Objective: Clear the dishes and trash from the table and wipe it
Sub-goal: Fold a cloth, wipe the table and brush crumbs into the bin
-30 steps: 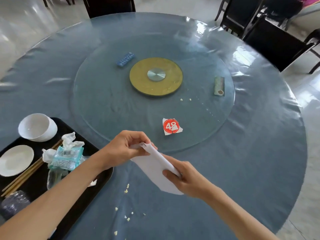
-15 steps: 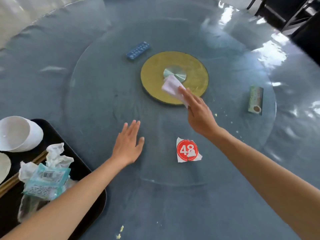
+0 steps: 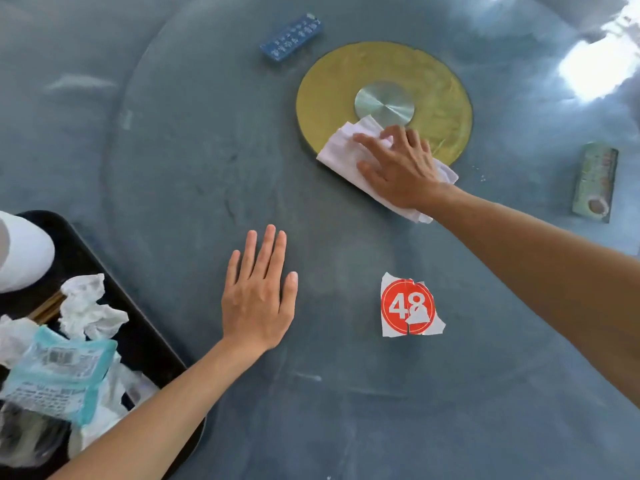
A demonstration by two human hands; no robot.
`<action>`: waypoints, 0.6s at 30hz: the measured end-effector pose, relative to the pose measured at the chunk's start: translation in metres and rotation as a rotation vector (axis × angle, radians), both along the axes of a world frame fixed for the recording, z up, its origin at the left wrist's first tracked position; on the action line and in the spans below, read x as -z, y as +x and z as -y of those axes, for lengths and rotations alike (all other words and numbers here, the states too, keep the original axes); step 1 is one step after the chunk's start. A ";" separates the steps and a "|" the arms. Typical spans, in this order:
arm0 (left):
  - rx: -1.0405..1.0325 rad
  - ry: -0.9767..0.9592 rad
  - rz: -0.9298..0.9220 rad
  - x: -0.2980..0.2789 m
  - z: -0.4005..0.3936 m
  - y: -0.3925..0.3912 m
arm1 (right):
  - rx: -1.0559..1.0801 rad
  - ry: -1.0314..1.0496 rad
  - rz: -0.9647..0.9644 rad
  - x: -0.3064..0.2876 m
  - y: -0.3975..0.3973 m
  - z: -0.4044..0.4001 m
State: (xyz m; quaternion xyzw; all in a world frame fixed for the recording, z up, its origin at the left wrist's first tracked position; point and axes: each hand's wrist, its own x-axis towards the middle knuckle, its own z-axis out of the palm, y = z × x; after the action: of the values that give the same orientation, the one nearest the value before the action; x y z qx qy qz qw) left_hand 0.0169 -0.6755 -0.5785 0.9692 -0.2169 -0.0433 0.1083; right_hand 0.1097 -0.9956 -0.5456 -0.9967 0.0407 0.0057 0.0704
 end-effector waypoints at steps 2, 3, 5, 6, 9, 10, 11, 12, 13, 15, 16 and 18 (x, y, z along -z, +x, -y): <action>0.006 -0.003 0.006 0.001 -0.002 0.001 | 0.025 0.001 0.037 0.008 -0.004 -0.006; 0.010 -0.003 0.006 0.001 -0.004 0.002 | 0.029 0.016 0.047 0.010 -0.004 -0.009; 0.022 0.003 0.005 0.002 -0.009 0.007 | 0.010 0.043 0.053 0.009 -0.005 -0.015; 0.029 0.003 0.009 0.003 -0.012 0.011 | -0.018 0.054 0.052 0.008 -0.008 -0.020; 0.063 -0.007 0.015 0.003 -0.022 0.025 | -0.145 0.091 0.044 0.006 -0.031 -0.042; 0.076 -0.012 0.019 0.003 -0.026 0.031 | -0.198 0.099 0.048 0.006 -0.043 -0.054; 0.091 -0.018 0.023 0.003 -0.030 0.037 | -0.253 0.113 0.064 0.007 -0.057 -0.067; 0.105 -0.022 0.020 0.003 -0.034 0.044 | -0.311 0.134 0.089 0.007 -0.072 -0.081; 0.118 -0.024 0.011 0.003 -0.038 0.051 | -0.376 0.159 0.112 0.009 -0.089 -0.096; 0.145 -0.022 -0.007 0.002 -0.048 0.067 | -0.499 0.171 0.084 0.007 -0.125 -0.128; 0.157 -0.016 -0.010 0.000 -0.052 0.074 | -0.547 0.148 0.026 0.004 -0.143 -0.144; 0.152 -0.010 -0.023 -0.006 -0.056 0.086 | -0.637 0.067 -0.112 -0.007 -0.171 -0.169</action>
State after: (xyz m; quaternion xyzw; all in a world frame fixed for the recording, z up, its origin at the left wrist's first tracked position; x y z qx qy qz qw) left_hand 0.1029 -0.6198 -0.5728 0.9488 -0.2888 -0.0613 0.1121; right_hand -0.0615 -0.8270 -0.5390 -0.9545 -0.2698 0.0838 0.0955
